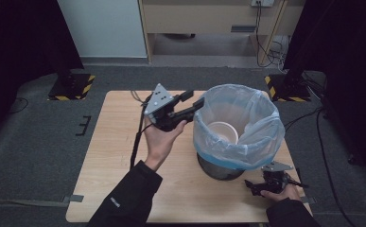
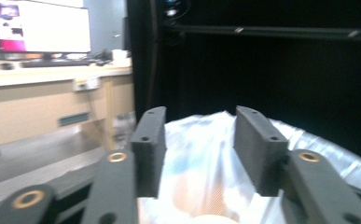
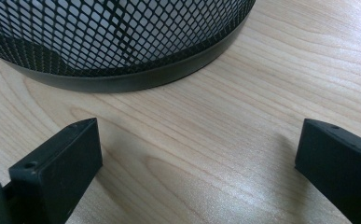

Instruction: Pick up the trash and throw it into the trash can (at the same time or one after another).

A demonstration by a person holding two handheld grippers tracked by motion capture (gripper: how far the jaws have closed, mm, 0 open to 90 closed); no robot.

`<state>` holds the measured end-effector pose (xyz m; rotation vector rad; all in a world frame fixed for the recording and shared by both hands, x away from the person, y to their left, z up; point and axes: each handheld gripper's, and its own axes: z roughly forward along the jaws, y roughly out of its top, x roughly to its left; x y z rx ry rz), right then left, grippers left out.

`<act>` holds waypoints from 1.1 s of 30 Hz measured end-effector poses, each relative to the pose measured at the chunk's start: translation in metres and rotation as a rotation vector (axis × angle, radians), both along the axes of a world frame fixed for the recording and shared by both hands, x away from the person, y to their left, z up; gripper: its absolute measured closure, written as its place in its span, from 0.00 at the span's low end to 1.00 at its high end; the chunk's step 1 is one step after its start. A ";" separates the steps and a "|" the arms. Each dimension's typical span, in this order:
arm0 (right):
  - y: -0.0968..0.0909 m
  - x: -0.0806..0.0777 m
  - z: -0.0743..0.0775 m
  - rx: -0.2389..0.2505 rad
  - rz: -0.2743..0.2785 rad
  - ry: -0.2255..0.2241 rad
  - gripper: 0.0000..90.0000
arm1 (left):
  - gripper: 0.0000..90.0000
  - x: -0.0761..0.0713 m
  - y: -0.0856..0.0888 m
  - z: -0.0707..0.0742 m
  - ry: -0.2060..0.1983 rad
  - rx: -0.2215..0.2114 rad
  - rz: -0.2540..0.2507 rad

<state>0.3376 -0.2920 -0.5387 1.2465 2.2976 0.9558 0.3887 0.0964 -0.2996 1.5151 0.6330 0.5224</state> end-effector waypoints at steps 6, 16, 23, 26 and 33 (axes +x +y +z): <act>0.000 0.000 0.000 0.000 -0.001 0.001 0.01 | 0.44 -0.015 0.049 -0.026 0.064 0.076 0.097; 0.000 0.000 0.000 0.000 -0.003 0.001 0.01 | 0.33 -0.036 0.102 -0.098 0.235 0.186 0.190; 0.000 0.000 0.000 0.000 -0.002 0.002 0.01 | 0.26 -0.047 0.130 -0.153 0.375 0.335 0.249; 0.000 0.000 0.000 0.000 -0.005 0.001 0.01 | 0.24 -0.052 0.143 -0.172 0.430 0.367 0.263; -0.002 0.000 0.001 0.005 -0.006 -0.001 0.04 | 0.21 -0.060 0.172 -0.202 0.571 0.445 0.328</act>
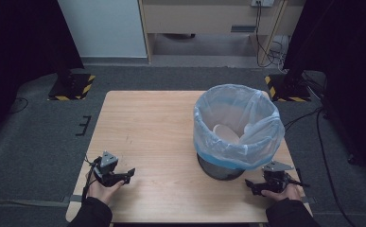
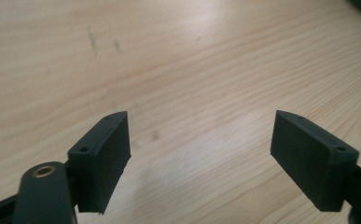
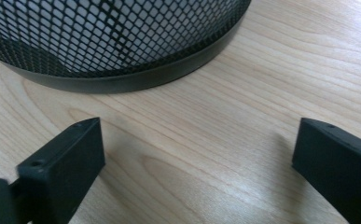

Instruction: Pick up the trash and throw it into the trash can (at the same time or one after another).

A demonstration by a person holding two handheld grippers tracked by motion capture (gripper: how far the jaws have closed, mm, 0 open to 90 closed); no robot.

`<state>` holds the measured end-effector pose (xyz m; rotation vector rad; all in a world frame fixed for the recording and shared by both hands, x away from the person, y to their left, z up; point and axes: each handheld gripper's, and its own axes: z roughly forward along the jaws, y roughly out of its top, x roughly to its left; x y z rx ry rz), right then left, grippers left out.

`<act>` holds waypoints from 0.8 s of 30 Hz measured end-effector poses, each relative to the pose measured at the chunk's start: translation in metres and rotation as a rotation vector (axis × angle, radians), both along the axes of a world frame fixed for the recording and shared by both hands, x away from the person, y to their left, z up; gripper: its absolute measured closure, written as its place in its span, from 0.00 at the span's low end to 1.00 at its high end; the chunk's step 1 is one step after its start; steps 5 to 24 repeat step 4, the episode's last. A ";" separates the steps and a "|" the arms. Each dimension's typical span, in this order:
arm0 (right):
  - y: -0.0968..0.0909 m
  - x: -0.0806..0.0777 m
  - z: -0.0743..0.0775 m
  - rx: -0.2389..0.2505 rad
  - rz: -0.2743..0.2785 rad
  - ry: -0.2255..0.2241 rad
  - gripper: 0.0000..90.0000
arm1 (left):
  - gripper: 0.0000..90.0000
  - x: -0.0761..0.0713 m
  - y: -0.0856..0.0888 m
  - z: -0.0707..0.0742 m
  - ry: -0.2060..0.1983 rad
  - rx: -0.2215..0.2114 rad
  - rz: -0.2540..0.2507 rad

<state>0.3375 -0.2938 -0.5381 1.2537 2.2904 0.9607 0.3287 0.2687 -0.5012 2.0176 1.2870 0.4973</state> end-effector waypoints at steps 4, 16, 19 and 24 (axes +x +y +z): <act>-0.005 0.001 0.004 -0.009 -0.016 0.021 0.10 | 0.19 -0.001 0.007 -0.009 0.065 0.049 0.018; -0.005 0.001 0.004 -0.009 -0.016 0.021 0.10 | 0.19 -0.001 0.007 -0.009 0.065 0.049 0.018; -0.005 0.001 0.004 -0.009 -0.016 0.021 0.10 | 0.19 -0.001 0.007 -0.009 0.065 0.049 0.018; -0.005 0.001 0.004 -0.009 -0.016 0.021 0.10 | 0.19 -0.001 0.007 -0.009 0.065 0.049 0.018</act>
